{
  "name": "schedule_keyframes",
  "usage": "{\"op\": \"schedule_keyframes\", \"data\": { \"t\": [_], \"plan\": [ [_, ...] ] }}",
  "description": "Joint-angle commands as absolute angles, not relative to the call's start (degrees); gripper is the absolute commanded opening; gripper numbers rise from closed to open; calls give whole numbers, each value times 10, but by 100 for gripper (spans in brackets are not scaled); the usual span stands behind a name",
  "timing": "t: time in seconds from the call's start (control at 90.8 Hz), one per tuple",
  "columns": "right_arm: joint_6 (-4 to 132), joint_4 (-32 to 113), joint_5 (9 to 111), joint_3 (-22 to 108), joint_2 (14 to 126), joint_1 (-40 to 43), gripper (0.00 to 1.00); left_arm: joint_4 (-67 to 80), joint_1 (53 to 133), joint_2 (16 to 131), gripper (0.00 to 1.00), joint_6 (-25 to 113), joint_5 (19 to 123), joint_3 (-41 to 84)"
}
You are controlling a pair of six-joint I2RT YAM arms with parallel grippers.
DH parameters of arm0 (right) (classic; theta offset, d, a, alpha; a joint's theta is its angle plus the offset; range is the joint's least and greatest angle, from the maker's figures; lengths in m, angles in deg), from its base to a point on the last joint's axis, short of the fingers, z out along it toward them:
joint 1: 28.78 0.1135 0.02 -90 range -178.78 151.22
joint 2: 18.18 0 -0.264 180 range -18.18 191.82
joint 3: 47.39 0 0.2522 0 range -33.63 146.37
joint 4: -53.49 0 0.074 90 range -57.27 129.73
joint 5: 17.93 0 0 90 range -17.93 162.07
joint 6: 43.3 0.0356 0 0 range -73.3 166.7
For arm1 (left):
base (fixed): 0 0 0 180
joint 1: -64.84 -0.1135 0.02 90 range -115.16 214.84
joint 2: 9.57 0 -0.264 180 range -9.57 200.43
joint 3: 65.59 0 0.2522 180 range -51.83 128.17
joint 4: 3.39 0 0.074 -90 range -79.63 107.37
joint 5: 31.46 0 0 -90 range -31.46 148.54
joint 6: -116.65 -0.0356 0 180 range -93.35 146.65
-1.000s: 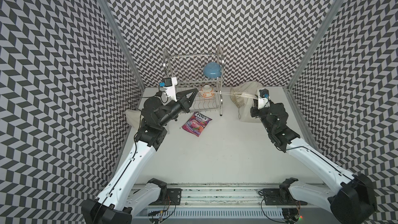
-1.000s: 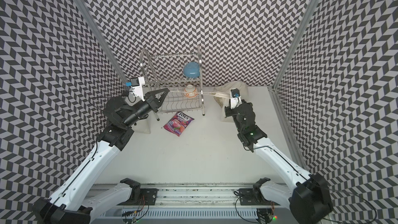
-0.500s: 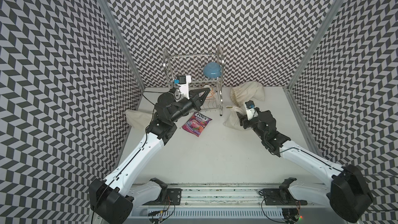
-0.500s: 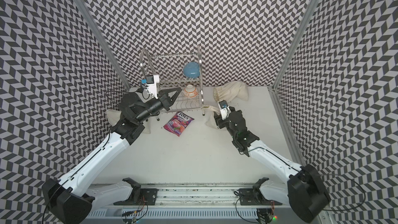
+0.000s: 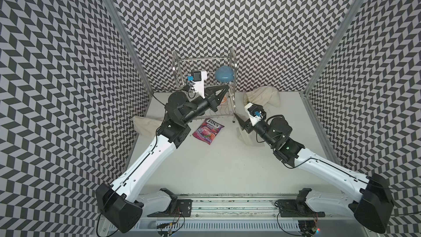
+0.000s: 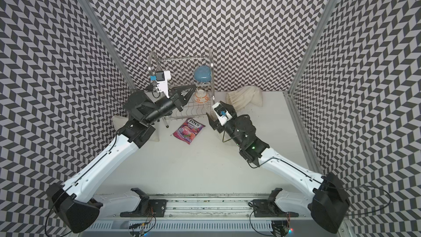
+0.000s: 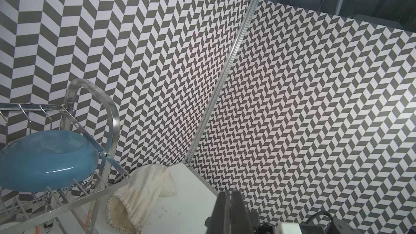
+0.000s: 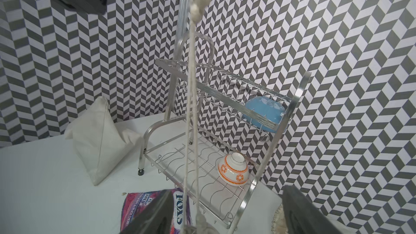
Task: Close the soil bag
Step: Frap the soil bag at the center of the board.
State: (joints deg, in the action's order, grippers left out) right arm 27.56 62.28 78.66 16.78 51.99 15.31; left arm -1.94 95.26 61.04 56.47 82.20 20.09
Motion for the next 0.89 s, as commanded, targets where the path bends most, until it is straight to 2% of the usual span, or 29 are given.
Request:
{"op": "schedule_keyframes", "data": {
  "t": [0.0,0.11,0.154,0.242,0.319,0.452,0.65,0.881],
  "plan": [
    [262,631,796,196,533,166,71,-24,958,610,0,551,816,222],
    [263,612,794,217,552,167,58,-23,958,609,0,549,815,224],
    [262,603,796,226,563,167,50,-21,959,609,0,548,815,226],
    [276,569,849,250,589,167,24,-13,959,606,0,536,812,235],
    [281,509,904,276,620,155,14,8,957,594,0,516,780,247],
    [312,450,950,264,653,112,11,24,930,571,0,511,764,264],
    [362,410,993,208,644,41,11,29,880,551,0,520,766,285],
    [386,381,1051,207,594,17,11,37,844,545,0,529,765,311]
  ]
}}
